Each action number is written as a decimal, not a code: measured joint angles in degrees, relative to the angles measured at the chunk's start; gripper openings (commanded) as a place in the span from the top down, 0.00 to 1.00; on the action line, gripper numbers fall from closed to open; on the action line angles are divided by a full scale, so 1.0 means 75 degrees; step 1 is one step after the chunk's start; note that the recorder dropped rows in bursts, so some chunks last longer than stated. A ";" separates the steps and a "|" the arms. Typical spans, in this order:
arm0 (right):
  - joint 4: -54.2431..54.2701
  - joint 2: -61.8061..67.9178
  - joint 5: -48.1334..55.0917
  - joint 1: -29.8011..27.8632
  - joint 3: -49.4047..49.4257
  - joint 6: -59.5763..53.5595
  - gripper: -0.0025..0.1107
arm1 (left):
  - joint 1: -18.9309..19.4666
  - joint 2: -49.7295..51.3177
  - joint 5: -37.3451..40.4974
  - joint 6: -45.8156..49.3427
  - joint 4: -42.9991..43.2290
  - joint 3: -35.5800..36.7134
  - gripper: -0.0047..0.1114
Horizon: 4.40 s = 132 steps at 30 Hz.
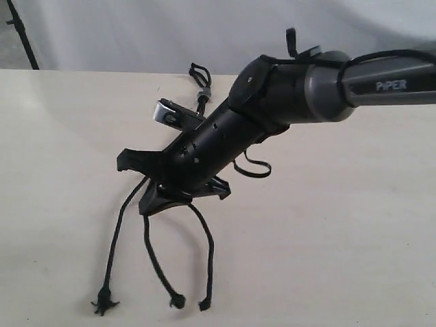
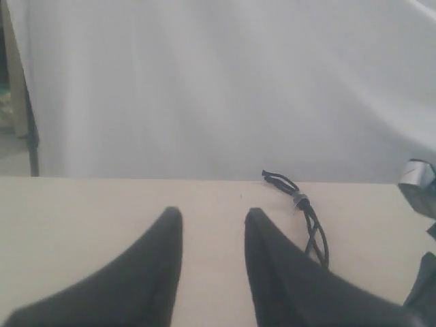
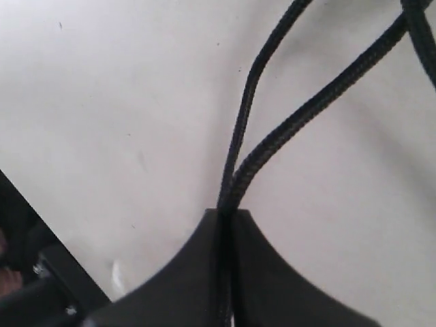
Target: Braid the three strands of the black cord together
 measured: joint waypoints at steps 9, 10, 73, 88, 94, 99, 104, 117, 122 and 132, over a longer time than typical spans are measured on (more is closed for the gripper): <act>0.2374 0.1091 -0.0383 0.0000 -0.0002 0.0092 0.97 | 0.0000 0.0000 0.0000 0.0000 0.0000 0.0000 0.69; 0.2517 0.1134 -0.0466 0.0000 -0.0002 0.0092 0.97 | 0.0000 0.0000 0.0000 0.0000 0.0000 0.0000 0.69; 0.3966 0.1204 -0.3215 -0.1077 -0.0721 -0.1753 0.96 | 0.0000 0.0000 0.0000 0.0000 0.0000 0.0000 0.69; 0.1375 0.1204 -0.2927 -0.0024 -0.0890 -0.2049 0.29 | 0.0000 0.0000 0.0000 0.0000 0.0000 0.0000 0.69; -0.0892 0.0769 -0.0911 -0.0092 -0.1367 -0.2556 0.29 | 0.0000 0.0000 0.0000 0.0000 0.0000 0.0000 0.69; -0.2757 -0.0205 -0.0359 -0.0150 -0.1467 -0.2270 0.29 | 0.0000 0.0000 0.0000 0.0000 0.0000 0.0000 0.69; -0.4797 -0.1141 -0.0309 -0.0155 -0.1467 -0.1286 0.29 | 0.0000 0.0000 0.0000 0.0000 0.0000 0.0000 0.69; -0.6182 -0.2791 -0.0745 -0.0168 -0.1448 -0.0338 0.59 | 0.0000 0.0000 0.0000 0.0000 0.0000 0.0000 0.69; -0.6182 -0.3327 -0.1616 -0.0168 -0.0650 -0.0193 0.92 | 0.0000 0.0000 -0.0324 -0.0087 0.0000 0.0004 0.69; -0.6182 -0.4792 -0.4567 -0.0655 0.2254 0.0386 0.98 | 0.0000 0.0000 -0.3414 -0.2223 0.0466 -0.0388 0.69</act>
